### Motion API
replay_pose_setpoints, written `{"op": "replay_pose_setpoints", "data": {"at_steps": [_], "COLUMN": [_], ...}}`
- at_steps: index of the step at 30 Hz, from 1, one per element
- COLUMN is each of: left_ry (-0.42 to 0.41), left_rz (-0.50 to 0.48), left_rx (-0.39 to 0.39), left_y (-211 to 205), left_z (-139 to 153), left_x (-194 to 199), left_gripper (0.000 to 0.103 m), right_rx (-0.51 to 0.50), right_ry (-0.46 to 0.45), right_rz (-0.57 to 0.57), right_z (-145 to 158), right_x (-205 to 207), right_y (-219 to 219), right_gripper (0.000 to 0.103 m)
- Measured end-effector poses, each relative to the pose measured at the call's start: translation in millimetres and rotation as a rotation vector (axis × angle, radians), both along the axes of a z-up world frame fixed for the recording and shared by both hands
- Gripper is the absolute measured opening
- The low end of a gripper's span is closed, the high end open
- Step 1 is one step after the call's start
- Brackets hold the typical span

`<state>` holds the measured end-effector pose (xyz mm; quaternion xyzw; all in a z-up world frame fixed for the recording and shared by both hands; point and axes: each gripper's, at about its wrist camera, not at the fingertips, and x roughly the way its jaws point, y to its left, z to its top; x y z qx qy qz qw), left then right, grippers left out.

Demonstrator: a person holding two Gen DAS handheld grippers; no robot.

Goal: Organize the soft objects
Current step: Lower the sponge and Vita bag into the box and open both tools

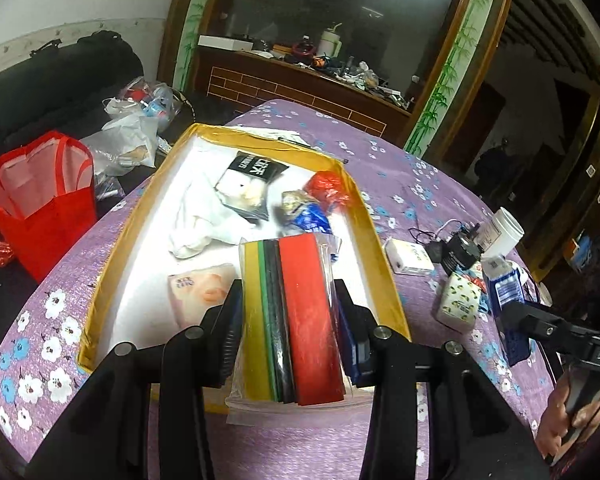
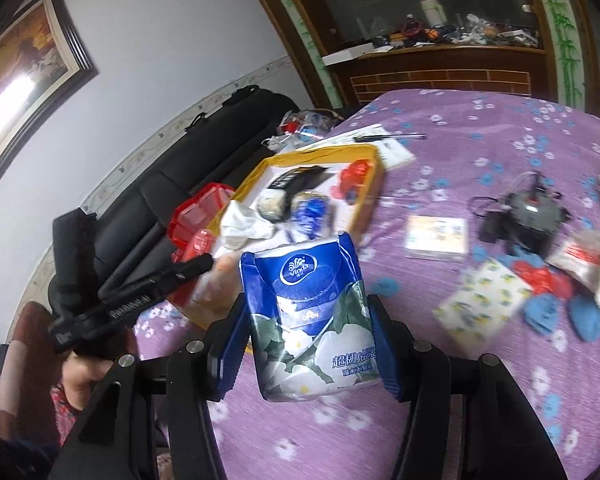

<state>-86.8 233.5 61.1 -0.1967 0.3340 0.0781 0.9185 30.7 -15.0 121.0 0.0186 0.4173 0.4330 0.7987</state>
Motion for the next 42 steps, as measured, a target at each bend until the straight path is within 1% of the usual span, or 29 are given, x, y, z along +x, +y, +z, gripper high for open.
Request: {"op": "replay_pose_setpoints", "data": {"at_steps": [5,12,17,20,22,24,27,29,33,36,39,42], "left_ry": [0.014,0.005,0.054,0.109,0.138,0.169,0.195,0.203,0.219,0.226,0.226,0.22], "left_rz": [0.002,-0.008,-0.024,-0.006,0.01,0.003,0.033,0.037,0.038,0.016,-0.004,-0.009], "left_rx": [0.002,0.022,0.022,0.041,0.028,0.004,0.004,-0.016,-0.005,-0.012,-0.008,0.015], "left_y": [16.5,43.0,61.5,74.9,86.7,95.5,107.6,115.9,120.8,119.3,115.4,113.0], "left_z": [-1.0,19.0,24.2,18.8,12.4,3.4,-6.7,-11.4,-15.3,-18.6,-20.8,-20.1], "left_x": [6.4,26.2,66.0,93.7,111.4,126.5,136.4,140.2,148.5,155.3,158.7,160.5], "left_gripper": [0.039,0.039,0.039,0.039,0.039,0.039,0.04,0.04,0.04,0.04,0.04,0.04], "right_rx": [-0.032,-0.06,-0.094,-0.109,-0.114,-0.139,-0.172,-0.184,-0.213,-0.224,-0.239,-0.246], "right_ry": [0.001,0.029,0.027,0.049,0.062,0.073,0.087,0.102,0.105,0.099,0.089,0.087], "right_rz": [0.016,-0.011,-0.052,-0.081,-0.095,-0.112,-0.131,-0.141,-0.159,-0.173,-0.177,-0.166], "right_z": [1.9,7.0,11.6,10.9,9.2,3.5,-10.6,-21.2,-35.3,-41.2,-47.6,-51.7], "right_x": [-2.5,17.7,46.4,68.8,82.4,98.0,116.3,126.6,144.3,154.4,158.4,160.0], "right_y": [39.4,73.1,101.6,119.9,130.5,144.8,162.0,171.1,183.8,190.0,194.8,197.8], "right_gripper": [0.057,0.057,0.057,0.057,0.057,0.057,0.057,0.057,0.057,0.057,0.058,0.059]}}
